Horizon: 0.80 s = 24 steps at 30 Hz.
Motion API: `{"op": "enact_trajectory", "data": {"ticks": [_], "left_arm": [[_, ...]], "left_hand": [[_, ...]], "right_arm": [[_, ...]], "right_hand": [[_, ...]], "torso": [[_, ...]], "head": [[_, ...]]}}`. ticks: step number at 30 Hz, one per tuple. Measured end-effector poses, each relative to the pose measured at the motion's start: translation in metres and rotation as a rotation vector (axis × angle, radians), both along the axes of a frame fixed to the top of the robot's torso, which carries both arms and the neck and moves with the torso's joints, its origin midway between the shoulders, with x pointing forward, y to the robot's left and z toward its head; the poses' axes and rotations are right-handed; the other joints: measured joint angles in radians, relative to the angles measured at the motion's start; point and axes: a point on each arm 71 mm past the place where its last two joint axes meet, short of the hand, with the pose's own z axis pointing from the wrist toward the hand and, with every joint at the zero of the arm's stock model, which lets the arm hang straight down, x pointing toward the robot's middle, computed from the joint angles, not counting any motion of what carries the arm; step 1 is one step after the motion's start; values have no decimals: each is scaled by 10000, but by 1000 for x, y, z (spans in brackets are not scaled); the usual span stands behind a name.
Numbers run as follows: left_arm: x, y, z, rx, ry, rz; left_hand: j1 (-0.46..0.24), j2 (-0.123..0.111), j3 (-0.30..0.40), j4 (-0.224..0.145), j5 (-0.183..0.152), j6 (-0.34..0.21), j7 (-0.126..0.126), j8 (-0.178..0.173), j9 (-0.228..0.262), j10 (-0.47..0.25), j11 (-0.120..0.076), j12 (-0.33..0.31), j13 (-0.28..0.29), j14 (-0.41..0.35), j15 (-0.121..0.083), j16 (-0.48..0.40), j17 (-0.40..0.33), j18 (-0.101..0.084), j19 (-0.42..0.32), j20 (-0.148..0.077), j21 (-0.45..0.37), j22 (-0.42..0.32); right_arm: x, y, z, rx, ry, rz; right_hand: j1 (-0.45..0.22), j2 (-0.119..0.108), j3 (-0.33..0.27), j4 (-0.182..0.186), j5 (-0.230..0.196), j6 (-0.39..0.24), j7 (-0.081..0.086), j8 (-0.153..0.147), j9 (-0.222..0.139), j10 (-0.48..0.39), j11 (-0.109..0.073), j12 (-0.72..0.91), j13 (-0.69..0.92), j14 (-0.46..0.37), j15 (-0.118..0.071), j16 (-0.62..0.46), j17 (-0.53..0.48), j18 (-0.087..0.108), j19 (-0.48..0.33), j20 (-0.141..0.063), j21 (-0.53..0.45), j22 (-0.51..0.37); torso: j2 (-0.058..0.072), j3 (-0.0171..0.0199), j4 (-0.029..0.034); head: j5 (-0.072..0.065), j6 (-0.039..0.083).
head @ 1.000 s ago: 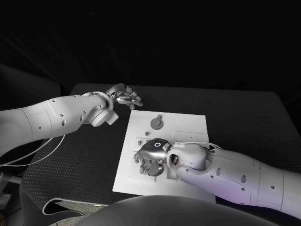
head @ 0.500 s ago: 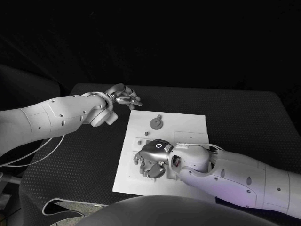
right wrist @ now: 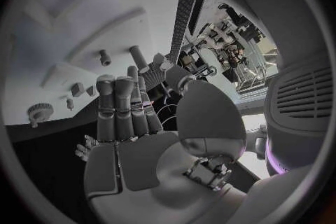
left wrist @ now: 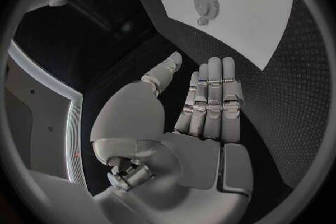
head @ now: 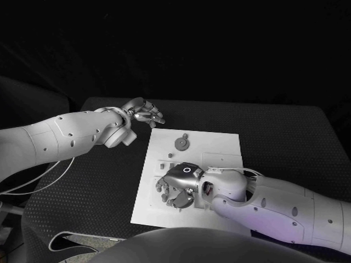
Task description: Assemble the parts on the task board
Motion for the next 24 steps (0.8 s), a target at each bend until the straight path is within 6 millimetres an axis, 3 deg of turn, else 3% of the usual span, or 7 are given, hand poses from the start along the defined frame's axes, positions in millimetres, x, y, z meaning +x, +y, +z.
{"op": "enact_trajectory", "data": {"ticks": [8,13,19,24], "left_arm": [[0,0,0,5,15,5],[0,1,0,10,19,17],[0,4,0,40,31,73],[-1,8,0,76,41,148]], "left_hand": [[0,0,0,0,0,0,0,0,0,0,0,0,1,0,0,0,-1,-6,0,0,0,0],[0,0,0,0,0,0,0,0,0,1,-1,0,1,0,0,-25,7,-9,0,0,0,0],[0,0,0,0,0,0,0,0,0,-23,23,0,1,0,0,-40,18,-16,0,0,0,0],[0,0,0,0,0,0,0,0,0,-23,23,0,1,0,0,-40,27,-24,0,0,0,0]], "right_arm": [[4,-9,1,126,-90,-255],[14,-25,14,570,-161,-740],[36,-60,41,1025,-384,-1595],[61,-108,64,1053,-283,-2790]], "right_hand": [[0,0,0,0,0,3,-3,0,0,-2,-1,0,-1,1,1,0,-1,0,-1,1,0,0],[131,26,0,0,0,28,-2,45,1,-2,-2,0,-1,41,-32,63,-1,0,90,-53,-1,10],[131,26,-17,17,0,99,48,52,1,37,-41,0,4,87,-50,69,-4,0,110,-71,-1,10],[-43,-64,-138,138,0,167,166,171,8,598,-202,487,316,124,-163,69,-61,-4,126,-57,0,10]], "torso": [[0,1,2],[0,-1,2],[-6,-3,-3],[-17,1,-20]], "head": [[-40,0],[-83,0],[-120,0],[-173,0]]}}
